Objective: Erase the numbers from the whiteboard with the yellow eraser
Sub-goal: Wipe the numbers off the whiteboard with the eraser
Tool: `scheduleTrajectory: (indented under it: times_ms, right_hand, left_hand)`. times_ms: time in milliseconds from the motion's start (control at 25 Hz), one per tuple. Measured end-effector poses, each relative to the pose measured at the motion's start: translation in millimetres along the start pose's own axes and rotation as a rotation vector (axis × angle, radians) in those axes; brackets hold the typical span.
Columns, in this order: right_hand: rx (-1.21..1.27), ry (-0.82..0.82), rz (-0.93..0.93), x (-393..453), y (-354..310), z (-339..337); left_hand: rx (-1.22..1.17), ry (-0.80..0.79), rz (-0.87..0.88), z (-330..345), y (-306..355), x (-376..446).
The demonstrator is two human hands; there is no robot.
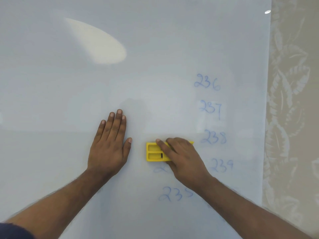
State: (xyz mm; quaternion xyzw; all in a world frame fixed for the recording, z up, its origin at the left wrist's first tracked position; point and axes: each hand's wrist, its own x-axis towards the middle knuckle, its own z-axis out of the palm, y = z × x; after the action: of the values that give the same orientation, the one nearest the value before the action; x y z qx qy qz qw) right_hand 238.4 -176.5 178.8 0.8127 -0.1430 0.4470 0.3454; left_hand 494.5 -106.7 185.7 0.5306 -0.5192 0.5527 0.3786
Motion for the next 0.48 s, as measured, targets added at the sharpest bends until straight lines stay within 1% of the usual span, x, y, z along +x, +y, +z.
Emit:
scheduleTrajectory:
  times_ms: [120, 160, 200, 360, 400, 480]
  right_hand:
    - [-0.069, -0.069, -0.106, -24.9, 14.1, -6.2]
    - [-0.087, -0.080, -0.114, -27.2, 21.1, -11.2]
    - [-0.087, -0.078, -0.091, -26.1, 26.9, -15.9]
    - [0.012, 0.026, 0.141, 2.3, 24.8, -15.7]
    - [0.043, 0.043, 0.163, 8.3, 17.3, -11.3]
    - [0.071, 0.050, 0.145, 11.1, 0.5, -1.0]
  left_hand:
    - [0.004, -0.009, 0.017, -0.6, -0.1, -10.6]
    - [0.005, -0.015, 0.018, -0.6, 0.5, -14.4]
    - [0.007, -0.021, 0.016, -0.6, 1.7, -18.0]
    - [0.014, -0.021, -0.017, 0.8, 9.3, -26.7]
    - [0.013, -0.020, -0.020, 1.1, 10.1, -27.7]
    - [0.013, -0.028, -0.020, 1.7, 10.3, -29.1]
